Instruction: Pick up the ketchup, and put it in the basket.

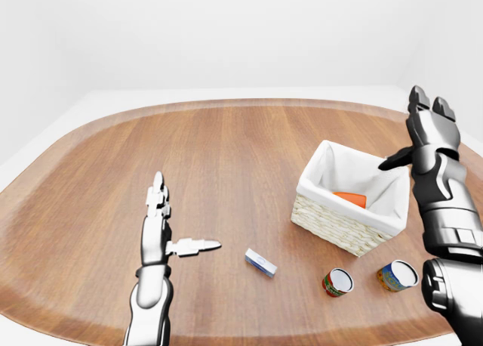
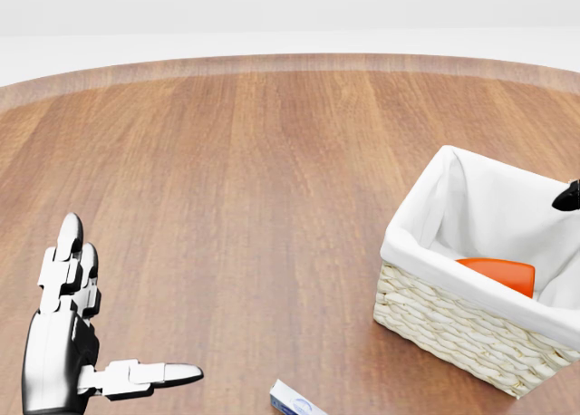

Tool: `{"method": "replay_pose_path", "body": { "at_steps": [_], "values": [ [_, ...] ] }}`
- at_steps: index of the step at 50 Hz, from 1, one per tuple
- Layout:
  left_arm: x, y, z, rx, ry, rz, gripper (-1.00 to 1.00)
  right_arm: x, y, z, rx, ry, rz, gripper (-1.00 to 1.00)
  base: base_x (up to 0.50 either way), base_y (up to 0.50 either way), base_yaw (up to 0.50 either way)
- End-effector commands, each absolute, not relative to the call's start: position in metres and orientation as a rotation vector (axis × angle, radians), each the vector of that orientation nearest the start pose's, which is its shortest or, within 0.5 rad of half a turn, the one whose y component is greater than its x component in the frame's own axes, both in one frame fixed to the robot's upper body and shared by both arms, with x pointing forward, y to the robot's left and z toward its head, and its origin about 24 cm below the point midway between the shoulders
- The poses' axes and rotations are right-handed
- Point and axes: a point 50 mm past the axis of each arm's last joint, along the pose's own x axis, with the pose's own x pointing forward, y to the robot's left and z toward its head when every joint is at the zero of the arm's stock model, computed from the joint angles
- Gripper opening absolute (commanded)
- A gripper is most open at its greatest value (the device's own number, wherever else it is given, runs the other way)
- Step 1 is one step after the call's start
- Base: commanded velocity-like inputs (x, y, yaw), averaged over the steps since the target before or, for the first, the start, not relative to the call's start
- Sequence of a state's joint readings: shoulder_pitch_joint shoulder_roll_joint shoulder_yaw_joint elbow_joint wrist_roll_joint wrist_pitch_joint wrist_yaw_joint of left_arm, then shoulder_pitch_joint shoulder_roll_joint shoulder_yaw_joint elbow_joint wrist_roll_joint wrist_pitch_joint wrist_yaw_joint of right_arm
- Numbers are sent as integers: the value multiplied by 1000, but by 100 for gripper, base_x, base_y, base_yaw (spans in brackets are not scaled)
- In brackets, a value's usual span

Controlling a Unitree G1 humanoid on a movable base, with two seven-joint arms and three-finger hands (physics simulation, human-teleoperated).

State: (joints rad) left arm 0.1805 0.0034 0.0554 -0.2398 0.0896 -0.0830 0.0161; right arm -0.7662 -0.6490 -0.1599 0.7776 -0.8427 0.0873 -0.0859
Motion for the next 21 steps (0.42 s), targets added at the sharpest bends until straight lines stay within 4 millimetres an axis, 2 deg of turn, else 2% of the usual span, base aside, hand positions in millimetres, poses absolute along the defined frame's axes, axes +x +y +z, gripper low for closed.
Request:
{"method": "replay_pose_path", "body": {
  "at_steps": [1, 3, 12, 17, 18, 20, 21],
  "values": [
    [215, 173, 65, 114, -146, 116, 100, 320, -306, 260, -1367, -148, -472, 100, 0, 0, 0],
    [215, 173, 65, 114, -147, 115, 100, 311, -298, 271, -1400, -185, -460, 100, 0, 0, 0],
    [215, 173, 65, 113, -145, 113, 100, 277, -275, 295, -1481, -279, -445, 100, 0, 0, 0],
    [215, 172, 65, 115, -144, 111, 100, 239, -250, 316, -1544, -403, -447, 100, 0, 0, 0],
    [215, 172, 65, 115, -144, 111, 100, 238, -250, 316, -1546, -405, -447, 100, 0, 0, 0],
    [215, 172, 66, 116, -145, 110, 100, 216, -235, 328, -1607, -459, -457, 100, 0, 0, 0],
    [214, 172, 66, 115, -145, 110, 100, 212, -232, 331, -1629, -463, -463, 100, 0, 0, 0]
  ]
}}
